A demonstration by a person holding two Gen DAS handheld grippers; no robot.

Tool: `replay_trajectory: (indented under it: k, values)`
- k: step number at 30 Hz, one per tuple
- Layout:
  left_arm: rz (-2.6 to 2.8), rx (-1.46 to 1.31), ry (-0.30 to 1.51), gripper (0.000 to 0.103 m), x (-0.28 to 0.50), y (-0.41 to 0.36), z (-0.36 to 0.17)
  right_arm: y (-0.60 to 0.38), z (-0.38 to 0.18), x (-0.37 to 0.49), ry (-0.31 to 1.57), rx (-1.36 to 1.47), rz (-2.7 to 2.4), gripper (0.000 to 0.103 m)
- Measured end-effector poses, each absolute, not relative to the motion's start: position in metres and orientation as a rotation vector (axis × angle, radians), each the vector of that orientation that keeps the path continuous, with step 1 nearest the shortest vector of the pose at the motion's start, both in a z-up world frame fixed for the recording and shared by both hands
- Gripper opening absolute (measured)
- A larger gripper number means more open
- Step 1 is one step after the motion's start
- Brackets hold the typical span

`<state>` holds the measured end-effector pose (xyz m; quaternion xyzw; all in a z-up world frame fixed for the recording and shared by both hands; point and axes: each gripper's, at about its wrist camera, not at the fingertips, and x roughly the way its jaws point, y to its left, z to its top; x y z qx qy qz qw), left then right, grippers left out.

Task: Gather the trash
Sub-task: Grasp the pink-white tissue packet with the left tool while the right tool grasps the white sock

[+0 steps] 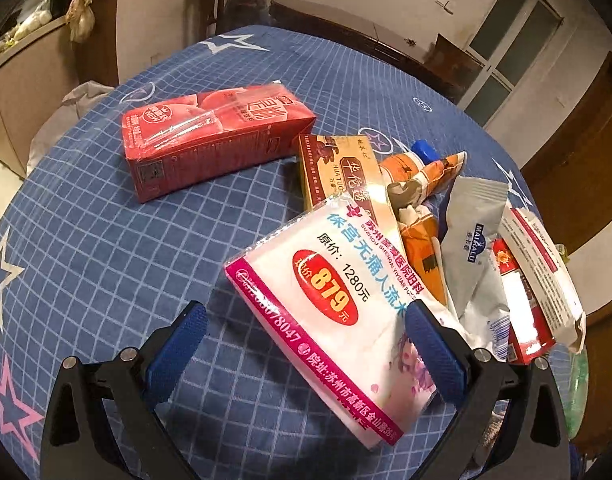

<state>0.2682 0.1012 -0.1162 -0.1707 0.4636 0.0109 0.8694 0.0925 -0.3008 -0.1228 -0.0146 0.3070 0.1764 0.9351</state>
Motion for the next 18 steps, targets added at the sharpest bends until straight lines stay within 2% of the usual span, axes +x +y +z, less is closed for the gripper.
replay_trajectory:
  k: [1,2,4,5,6,8,11,18]
  values:
    - [0.018,-0.357,0.958,0.091,0.268,0.101,-0.116,-0.299,-0.125,0.097,0.639,-0.022,0.375,0.098]
    - [0.001,-0.365,0.941,0.073,0.264,0.101,-0.115,-0.297,-0.126,0.102,0.652,-0.017,0.386,0.098]
    - [-0.072,-0.426,0.919,0.053,0.257,0.104,-0.113,-0.294,-0.131,0.112,0.678,-0.003,0.415,0.098]
    - [-0.071,-0.415,0.906,0.045,0.254,0.104,-0.111,-0.292,-0.132,0.117,0.689,-0.003,0.425,0.098]
    - [-0.069,-0.401,0.895,0.041,0.251,0.103,-0.109,-0.291,-0.134,0.122,0.696,-0.002,0.429,0.098]
    - [-0.081,-0.4,0.872,0.021,0.242,0.104,-0.104,-0.289,-0.136,0.134,0.716,0.004,0.444,0.093]
    - [-0.096,-0.402,0.838,0.012,0.224,0.105,-0.095,-0.284,-0.137,0.146,0.745,0.011,0.475,0.079]
    - [-0.139,-0.376,0.786,0.011,0.182,0.1,-0.082,-0.261,-0.148,0.168,0.8,-0.053,0.455,0.077]
